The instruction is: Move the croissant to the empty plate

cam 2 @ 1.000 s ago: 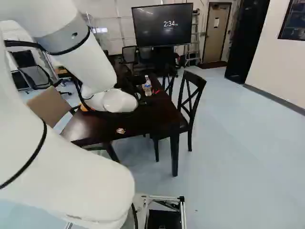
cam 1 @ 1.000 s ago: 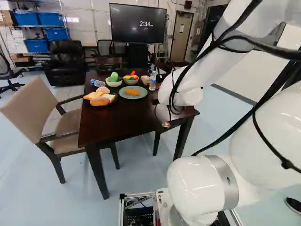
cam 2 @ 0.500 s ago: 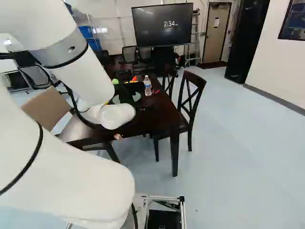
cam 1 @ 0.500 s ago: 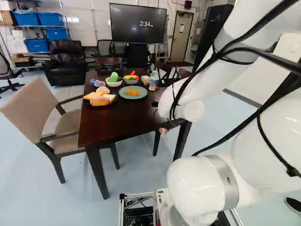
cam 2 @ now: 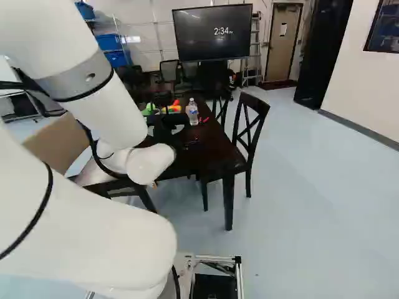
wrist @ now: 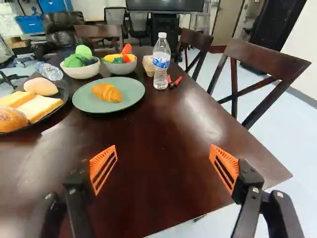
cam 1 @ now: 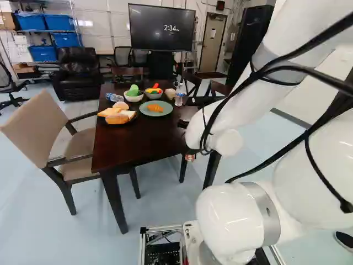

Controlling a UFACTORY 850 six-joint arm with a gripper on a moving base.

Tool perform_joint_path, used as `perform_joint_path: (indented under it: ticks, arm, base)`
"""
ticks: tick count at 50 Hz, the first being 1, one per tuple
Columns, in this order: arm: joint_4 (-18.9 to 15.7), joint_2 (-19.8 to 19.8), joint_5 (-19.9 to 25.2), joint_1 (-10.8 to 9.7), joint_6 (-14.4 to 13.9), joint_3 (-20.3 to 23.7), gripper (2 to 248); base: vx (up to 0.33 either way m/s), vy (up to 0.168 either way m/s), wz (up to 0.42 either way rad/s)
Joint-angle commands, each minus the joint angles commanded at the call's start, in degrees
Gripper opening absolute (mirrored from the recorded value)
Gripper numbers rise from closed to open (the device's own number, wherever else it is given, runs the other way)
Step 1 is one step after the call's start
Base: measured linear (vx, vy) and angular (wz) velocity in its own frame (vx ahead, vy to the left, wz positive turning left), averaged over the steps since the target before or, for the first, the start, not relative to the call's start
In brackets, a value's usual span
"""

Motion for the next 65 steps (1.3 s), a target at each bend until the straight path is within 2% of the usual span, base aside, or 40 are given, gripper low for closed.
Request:
perform_joint_path:
  ticks: [26,65]
  arm:
    - [-0.01,0.55,3.88,0.24,1.33,2.14,247]
    - [-0.01,0.59,4.20,0.26,1.44,2.32,247]
  base:
    - [0.000,0.000,0.000]
    - [0.000,0.000,0.000]
